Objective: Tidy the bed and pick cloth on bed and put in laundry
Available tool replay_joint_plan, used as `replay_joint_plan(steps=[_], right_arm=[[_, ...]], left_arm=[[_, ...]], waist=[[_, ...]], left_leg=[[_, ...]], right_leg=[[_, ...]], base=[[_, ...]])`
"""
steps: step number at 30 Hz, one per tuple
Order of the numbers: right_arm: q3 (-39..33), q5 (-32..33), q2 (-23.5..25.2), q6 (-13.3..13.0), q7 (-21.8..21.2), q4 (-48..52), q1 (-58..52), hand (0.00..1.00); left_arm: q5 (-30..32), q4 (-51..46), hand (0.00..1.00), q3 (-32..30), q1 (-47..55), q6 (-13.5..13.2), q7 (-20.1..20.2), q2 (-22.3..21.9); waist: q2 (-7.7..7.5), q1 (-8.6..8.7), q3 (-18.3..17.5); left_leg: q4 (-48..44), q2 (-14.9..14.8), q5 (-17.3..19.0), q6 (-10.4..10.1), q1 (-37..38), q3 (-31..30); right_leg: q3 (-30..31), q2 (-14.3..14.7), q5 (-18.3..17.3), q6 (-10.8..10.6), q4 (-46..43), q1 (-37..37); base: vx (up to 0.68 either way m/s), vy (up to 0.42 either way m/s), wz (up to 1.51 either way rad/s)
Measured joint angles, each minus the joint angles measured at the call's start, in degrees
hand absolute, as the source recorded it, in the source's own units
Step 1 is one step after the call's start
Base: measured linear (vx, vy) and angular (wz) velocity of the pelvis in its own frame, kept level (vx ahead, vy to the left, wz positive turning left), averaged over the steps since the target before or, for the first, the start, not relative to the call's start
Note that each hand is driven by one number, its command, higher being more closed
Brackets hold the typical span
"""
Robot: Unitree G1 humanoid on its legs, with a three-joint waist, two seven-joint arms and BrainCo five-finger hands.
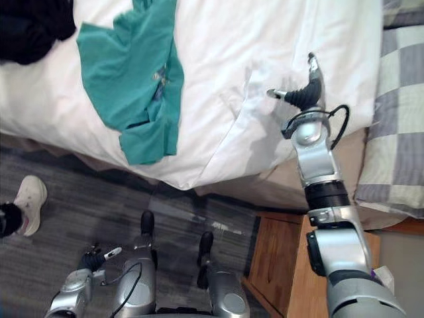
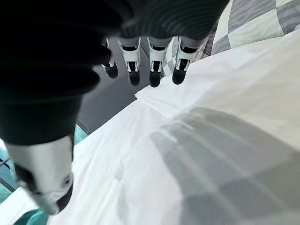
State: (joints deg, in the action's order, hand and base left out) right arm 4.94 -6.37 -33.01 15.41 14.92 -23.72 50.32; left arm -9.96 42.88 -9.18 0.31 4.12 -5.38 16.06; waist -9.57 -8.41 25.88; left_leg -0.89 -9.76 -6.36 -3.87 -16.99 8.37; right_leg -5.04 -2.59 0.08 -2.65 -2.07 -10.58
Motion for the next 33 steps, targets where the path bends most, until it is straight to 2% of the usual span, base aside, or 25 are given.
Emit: replay_joint_plan(steps=[5,6,7,9,11,12,16,20,23,30,31,33], right_arm=[[1.08,0.66,-1.71,2.60,-0.83,-3.34,4.68,0.00],[1.22,0.66,-1.72,3.15,-0.92,-4.24,5.59,1.00],[1.29,0.76,-1.81,3.71,-1.13,-5.13,6.30,1.00],[1.70,1.78,-2.80,4.75,-1.73,-6.67,7.65,1.00],[2.36,1.75,-4.31,5.11,-1.85,-7.17,8.31,1.00],[2.25,1.72,-4.87,5.10,-1.68,-7.59,8.71,1.00],[2.02,1.79,-5.47,4.55,-1.10,-9.52,8.44,1.00],[1.88,2.10,-5.33,2.34,-0.69,-10.98,7.99,1.00],[0.01,4.13,-5.09,0.61,-0.64,-10.64,5.70,1.00],[-5.21,12.11,0.11,-1.68,2.54,-5.20,-6.19,1.00],[-7.24,12.95,1.85,-2.28,3.17,-3.94,-10.01,0.00],[-9.15,13.05,4.69,-3.07,3.38,-2.59,-15.01,0.00]], left_arm=[[-0.01,0.27,0.00,0.32,-3.78,0.22,-0.10,-0.78],[-0.01,0.42,0.00,0.91,-4.68,0.24,-0.17,-1.11],[-0.02,0.58,0.00,2.33,-5.48,0.23,-0.30,-1.33],[-0.04,0.67,0.00,5.50,-6.99,0.21,-1.05,-2.46],[-0.19,1.05,0.00,6.93,-7.69,0.20,-1.33,-2.86],[-0.67,1.66,0.00,7.02,-7.99,0.21,-1.59,-3.54],[-0.92,1.67,0.00,9.25,-8.84,-0.06,-2.01,-3.95],[-2.95,1.67,0.00,9.23,-9.23,-0.13,-2.02,-4.26],[-2.91,1.66,0.00,9.23,-9.69,0.15,-2.02,-4.34],[-2.31,0.77,0.00,9.08,-9.74,1.92,-2.08,-4.09],[-1.72,0.70,0.00,9.07,-9.33,2.35,-2.14,-4.01],[-1.13,0.62,0.00,9.06,-7.69,2.96,-2.15,-3.57]], waist=[[1.13,-0.02,0.77],[1.68,0.01,1.12],[2.22,0.11,1.47],[4.23,0.24,2.67],[5.19,0.41,3.11],[5.63,1.02,3.16],[6.30,1.77,3.05],[6.67,1.96,2.97],[6.68,1.93,2.96],[5.86,2.92,2.23],[5.27,2.97,1.75],[4.10,3.15,0.54]], left_leg=[[-0.25,0.01,-1.35,-0.18,-4.54,-1.16],[-0.31,0.15,-1.62,-0.08,-5.31,-1.33],[-0.33,0.35,-1.87,0.07,-5.93,-1.38],[-0.33,1.11,-2.26,0.57,-7.43,-1.46],[-0.26,1.60,-2.61,0.98,-8.34,-1.42],[-0.12,1.98,-2.89,1.21,-8.78,-1.37],[0.46,2.50,-3.14,1.22,-8.64,-1.47],[1.78,2.65,-3.57,0.89,-7.72,-1.25],[2.33,2.66,-4.15,1.39,-6.67,-0.90],[4.05,2.68,-4.14,1.14,-0.26,0.82],[4.76,2.62,-4.13,1.13,1.40,1.58],[5.96,2.62,-4.13,1.12,4.00,2.98]], right_leg=[[-0.95,0.13,0.00,0.00,-1.73,-4.69],[-1.13,0.07,0.00,0.00,-2.26,-5.59],[-1.27,-0.13,0.00,0.00,-2.78,-6.45],[-1.67,-0.86,-0.04,-0.05,-3.75,-8.39],[-1.67,-1.35,-0.11,-0.16,-4.36,-9.65],[-1.61,-1.76,-0.22,-0.30,-4.87,-10.47],[-1.67,-2.37,-1.44,-0.33,-6.90,-11.35],[-1.60,-2.53,-1.97,-0.23,-7.86,-11.61],[-1.46,-2.53,-2.05,-0.25,-7.85,-10.91],[-0.12,-2.43,-2.25,-0.44,-6.89,-5.70],[0.59,-2.29,-2.25,-0.44,-6.44,-4.46],[1.72,-2.19,-2.21,-0.50,-5.88,-2.88]], base=[[-0.03,-0.003,0.13],[-0.05,0.016,0.07],[-0.05,0.029,0.08],[-0.05,0.046,0.05],[-0.04,0.046,0.02],[-0.03,0.045,0.01],[-0.02,0.026,0.05],[0.00,0.001,0.01],[0.04,-0.017,-0.02],[0.05,-0.012,-0.12],[0.02,-0.002,-0.19],[0.04,-0.003,-0.30]])
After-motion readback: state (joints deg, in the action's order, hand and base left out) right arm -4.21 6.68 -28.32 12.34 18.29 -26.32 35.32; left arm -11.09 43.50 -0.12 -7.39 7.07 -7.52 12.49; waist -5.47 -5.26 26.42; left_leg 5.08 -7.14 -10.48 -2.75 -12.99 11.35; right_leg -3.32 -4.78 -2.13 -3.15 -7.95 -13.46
